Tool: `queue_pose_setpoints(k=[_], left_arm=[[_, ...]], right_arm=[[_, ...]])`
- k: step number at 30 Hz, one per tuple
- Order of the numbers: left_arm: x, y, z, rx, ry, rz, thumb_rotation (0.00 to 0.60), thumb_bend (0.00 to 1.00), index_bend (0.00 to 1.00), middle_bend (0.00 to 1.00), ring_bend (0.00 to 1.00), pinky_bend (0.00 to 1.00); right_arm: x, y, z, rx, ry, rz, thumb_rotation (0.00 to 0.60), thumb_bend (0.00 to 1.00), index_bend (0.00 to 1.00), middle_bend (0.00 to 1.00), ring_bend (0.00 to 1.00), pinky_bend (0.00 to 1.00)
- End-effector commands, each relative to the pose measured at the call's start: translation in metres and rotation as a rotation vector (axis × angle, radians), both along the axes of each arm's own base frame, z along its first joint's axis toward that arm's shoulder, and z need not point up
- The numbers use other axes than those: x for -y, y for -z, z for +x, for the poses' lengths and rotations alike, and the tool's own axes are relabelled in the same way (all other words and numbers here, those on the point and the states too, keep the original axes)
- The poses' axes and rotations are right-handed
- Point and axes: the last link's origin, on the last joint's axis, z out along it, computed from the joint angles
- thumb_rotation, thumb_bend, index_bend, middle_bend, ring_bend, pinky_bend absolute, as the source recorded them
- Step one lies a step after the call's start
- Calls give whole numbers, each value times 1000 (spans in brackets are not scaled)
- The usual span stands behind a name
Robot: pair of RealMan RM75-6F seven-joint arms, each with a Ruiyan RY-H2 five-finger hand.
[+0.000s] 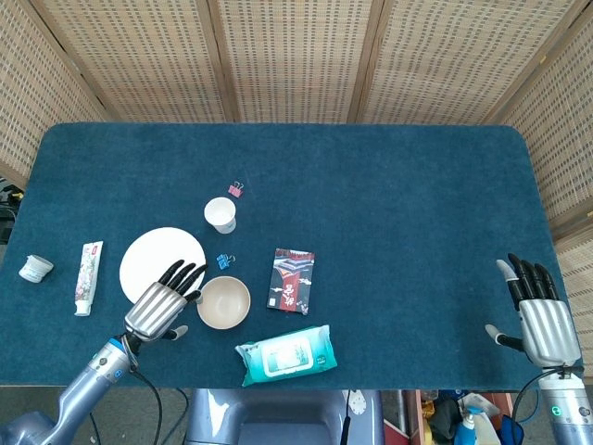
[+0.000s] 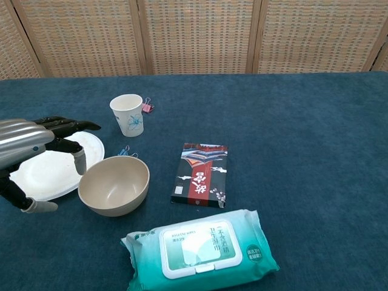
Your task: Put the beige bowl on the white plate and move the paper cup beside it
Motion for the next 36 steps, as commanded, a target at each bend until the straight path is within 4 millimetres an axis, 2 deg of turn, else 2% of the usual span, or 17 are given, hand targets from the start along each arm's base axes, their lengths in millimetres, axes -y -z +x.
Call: queue_pose_setpoints(k=[1, 14, 22, 27, 36], left_arm=[[0, 5, 2, -6, 2, -8, 600, 188, 415, 0, 0, 0], [-8, 31, 5, -53, 5, -26, 600, 228, 475, 0, 0, 0], [-12, 44, 7, -43, 22, 2, 600, 311, 555, 0, 0, 0], [-13, 46, 4, -58, 26, 15, 600, 370, 587, 0, 0, 0], [-17, 36, 4, -34, 37, 62, 600, 377, 624, 0, 0, 0]], right_arm=[[0, 0, 0, 1, 2, 0, 600, 121, 0, 0, 0, 0], [0, -4, -2, 13, 2, -15, 600, 121, 0, 0, 0, 0], [-1, -6, -3, 26, 1, -17, 600, 121, 0, 0, 0, 0], [-1, -7, -3, 31, -2, -22, 600, 121, 0, 0, 0, 0], [-1, -6, -3, 32, -7, -20, 600, 121, 0, 0, 0, 0]])
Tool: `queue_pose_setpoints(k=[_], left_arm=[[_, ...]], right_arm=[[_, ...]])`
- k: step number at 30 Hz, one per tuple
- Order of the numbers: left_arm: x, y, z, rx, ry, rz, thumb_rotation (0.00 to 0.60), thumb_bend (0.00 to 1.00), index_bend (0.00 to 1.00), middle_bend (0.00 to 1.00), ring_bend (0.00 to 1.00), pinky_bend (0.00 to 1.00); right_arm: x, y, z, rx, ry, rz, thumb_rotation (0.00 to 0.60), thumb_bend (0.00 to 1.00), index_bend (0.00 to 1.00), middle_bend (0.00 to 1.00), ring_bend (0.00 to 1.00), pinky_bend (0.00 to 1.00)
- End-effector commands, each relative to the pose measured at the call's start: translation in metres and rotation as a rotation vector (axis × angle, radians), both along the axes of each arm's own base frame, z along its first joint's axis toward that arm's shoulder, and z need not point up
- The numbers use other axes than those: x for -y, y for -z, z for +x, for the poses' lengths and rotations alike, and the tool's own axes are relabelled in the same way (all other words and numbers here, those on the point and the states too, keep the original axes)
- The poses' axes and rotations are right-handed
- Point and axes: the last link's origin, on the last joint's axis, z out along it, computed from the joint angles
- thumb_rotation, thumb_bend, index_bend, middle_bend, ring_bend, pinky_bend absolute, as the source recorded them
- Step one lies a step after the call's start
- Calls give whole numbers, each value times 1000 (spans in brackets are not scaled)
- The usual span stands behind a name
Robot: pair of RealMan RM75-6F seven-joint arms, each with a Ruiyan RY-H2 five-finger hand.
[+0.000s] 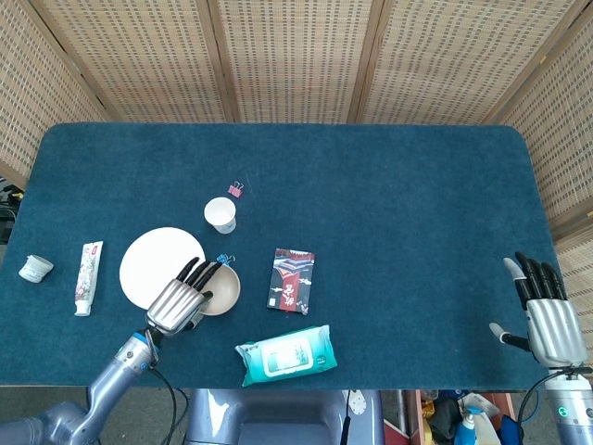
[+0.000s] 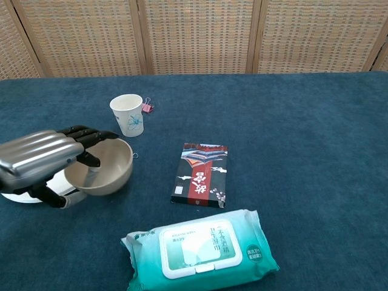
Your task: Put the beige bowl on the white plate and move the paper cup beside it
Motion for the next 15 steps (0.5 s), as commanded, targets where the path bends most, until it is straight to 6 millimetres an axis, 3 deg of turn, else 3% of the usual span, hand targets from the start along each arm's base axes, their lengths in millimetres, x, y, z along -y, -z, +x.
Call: queue_pose_setpoints(k=[1, 8, 11, 15], left_arm=[[-3, -8, 3, 21, 11, 25, 600, 377, 625, 0, 0, 0], [-12, -40, 8, 69, 28, 116, 600, 377, 625, 0, 0, 0], [-16, -64, -7, 59, -7, 165, 600, 377, 625, 0, 0, 0], [-19, -80, -25, 32, -47, 187, 600, 377, 625, 0, 0, 0]], right_arm=[[0, 0, 0, 0, 0, 0, 600, 121, 0, 0, 0, 0], [0, -1, -1, 3, 2, -2, 600, 121, 0, 0, 0, 0], [0, -1, -1, 4, 2, -2, 600, 121, 0, 0, 0, 0], [0, 0, 0, 2, 1, 1, 600, 121, 0, 0, 0, 0]])
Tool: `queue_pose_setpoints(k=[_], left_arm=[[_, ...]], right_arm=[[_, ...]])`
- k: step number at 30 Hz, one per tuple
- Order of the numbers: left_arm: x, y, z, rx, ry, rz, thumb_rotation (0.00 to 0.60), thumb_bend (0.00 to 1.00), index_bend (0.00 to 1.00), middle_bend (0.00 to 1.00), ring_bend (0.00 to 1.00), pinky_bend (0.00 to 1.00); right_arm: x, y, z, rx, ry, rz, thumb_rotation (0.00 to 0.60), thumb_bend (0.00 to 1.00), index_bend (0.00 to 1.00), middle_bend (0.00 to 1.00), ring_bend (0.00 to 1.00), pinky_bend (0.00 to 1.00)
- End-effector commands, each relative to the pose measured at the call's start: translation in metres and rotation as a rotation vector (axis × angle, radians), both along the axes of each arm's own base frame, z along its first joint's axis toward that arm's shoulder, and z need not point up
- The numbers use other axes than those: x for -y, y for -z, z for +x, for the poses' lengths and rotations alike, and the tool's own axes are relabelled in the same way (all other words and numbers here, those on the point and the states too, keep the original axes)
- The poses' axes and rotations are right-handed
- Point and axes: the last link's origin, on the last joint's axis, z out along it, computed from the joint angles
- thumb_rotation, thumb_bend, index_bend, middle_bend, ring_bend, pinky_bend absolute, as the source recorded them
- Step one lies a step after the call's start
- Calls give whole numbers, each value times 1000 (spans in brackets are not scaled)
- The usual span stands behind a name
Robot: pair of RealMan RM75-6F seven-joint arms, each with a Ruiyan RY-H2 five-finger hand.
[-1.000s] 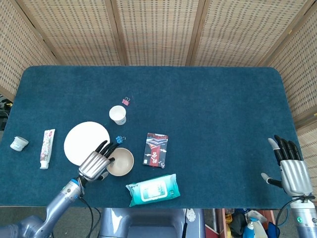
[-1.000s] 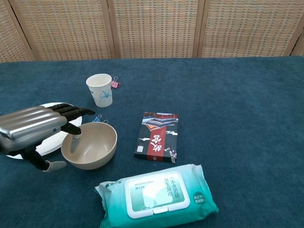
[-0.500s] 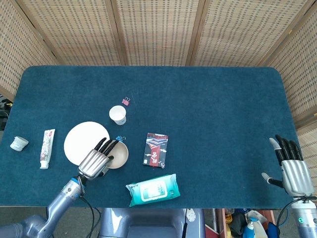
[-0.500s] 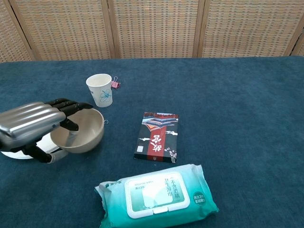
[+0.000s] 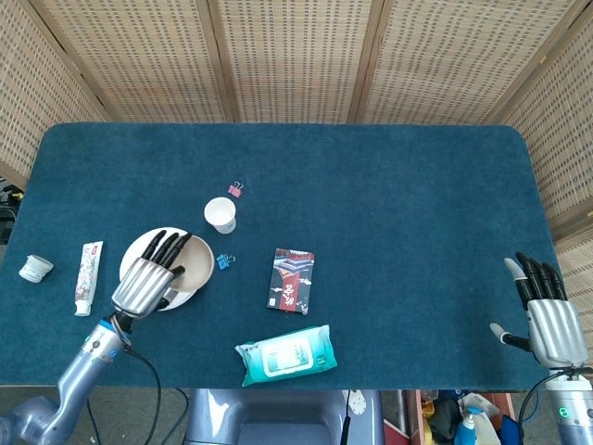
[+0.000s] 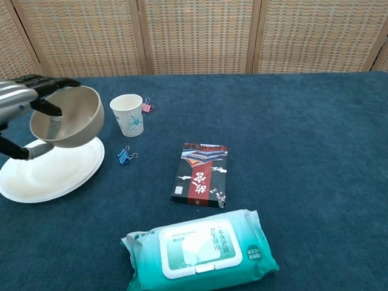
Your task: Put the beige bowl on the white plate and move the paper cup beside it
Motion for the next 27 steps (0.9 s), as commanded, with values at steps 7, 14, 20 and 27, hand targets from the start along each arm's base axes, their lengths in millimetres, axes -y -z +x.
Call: queue_pose_setpoints(k=[7, 14, 20, 27], left_arm=[[-1, -26, -48, -60, -121, 23, 600, 378, 625, 0, 0, 0], [-5, -20, -70, -75, -189, 1, 600, 378, 625, 0, 0, 0], [-12, -4, -72, -83, -204, -26, 600, 378, 625, 0, 0, 0], [-24, 13, -71, -66, -259, -58, 600, 377, 625, 0, 0, 0]], right_arm=[[0, 2, 1, -6, -1, 8, 600, 121, 0, 0, 0, 0], [-1, 4, 2, -10, -4, 13, 600, 121, 0, 0, 0, 0], [0, 3, 1, -7, 2, 8, 600, 121, 0, 0, 0, 0], [0, 3, 1, -6, 2, 6, 600, 121, 0, 0, 0, 0]])
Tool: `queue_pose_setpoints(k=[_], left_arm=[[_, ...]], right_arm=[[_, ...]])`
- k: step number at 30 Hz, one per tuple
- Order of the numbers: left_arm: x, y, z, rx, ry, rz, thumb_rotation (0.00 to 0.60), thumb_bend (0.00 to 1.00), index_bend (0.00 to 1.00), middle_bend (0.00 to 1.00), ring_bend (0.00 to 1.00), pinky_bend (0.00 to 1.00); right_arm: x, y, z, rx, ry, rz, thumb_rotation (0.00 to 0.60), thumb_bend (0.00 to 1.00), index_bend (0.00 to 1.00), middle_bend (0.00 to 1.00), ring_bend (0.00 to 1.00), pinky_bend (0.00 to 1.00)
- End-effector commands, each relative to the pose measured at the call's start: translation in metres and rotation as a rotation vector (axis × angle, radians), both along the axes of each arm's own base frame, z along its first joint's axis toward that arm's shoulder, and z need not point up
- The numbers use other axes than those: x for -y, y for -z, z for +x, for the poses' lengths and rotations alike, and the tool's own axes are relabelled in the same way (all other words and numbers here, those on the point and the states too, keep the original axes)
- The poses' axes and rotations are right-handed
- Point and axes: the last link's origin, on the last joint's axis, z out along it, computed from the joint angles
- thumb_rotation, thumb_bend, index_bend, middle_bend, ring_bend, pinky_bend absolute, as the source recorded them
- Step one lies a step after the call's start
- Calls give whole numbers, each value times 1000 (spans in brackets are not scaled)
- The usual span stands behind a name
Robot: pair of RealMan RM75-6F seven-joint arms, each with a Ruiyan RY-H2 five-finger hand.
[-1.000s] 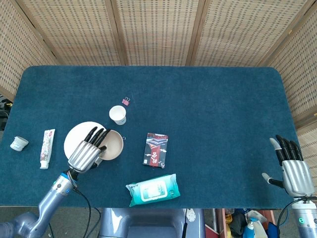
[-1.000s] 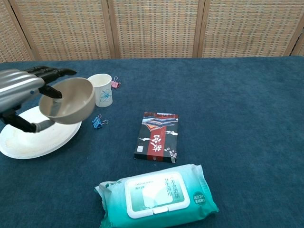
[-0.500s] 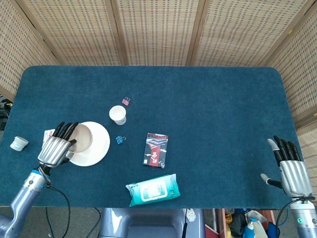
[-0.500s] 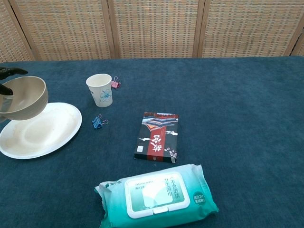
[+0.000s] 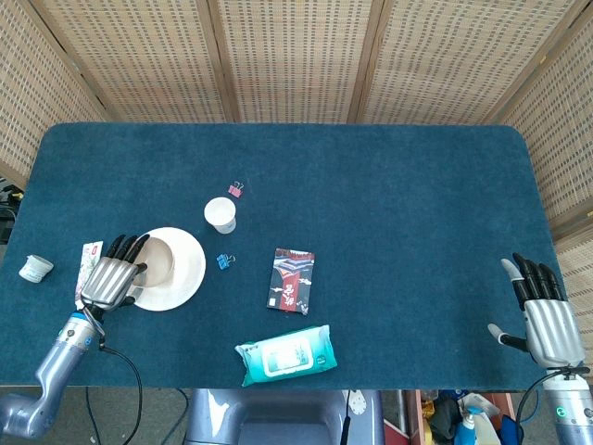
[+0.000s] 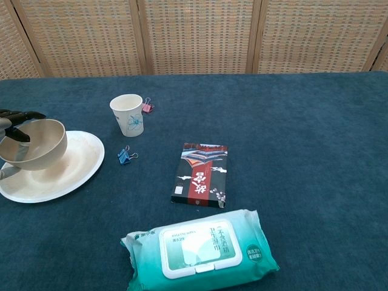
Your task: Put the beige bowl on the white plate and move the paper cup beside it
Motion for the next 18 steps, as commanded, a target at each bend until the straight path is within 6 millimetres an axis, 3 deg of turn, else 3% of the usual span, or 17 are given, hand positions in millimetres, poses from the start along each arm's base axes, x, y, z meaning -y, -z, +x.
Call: queue_pose_setpoints(k=[1, 13, 18], left_arm=[[-7, 9, 3, -1, -15, -18, 600, 377, 625, 0, 0, 0], [-12, 18, 3, -23, -37, -26, 600, 379, 613, 0, 0, 0], [-11, 17, 3, -26, -42, -33, 600, 297, 469, 0, 0, 0]], right_arm=[[0, 0, 0, 1, -2, -2, 600, 121, 0, 0, 0, 0], [0, -1, 0, 3, -5, -8, 600, 121, 0, 0, 0, 0], [0, 0, 0, 5, -3, -10, 600, 121, 0, 0, 0, 0]])
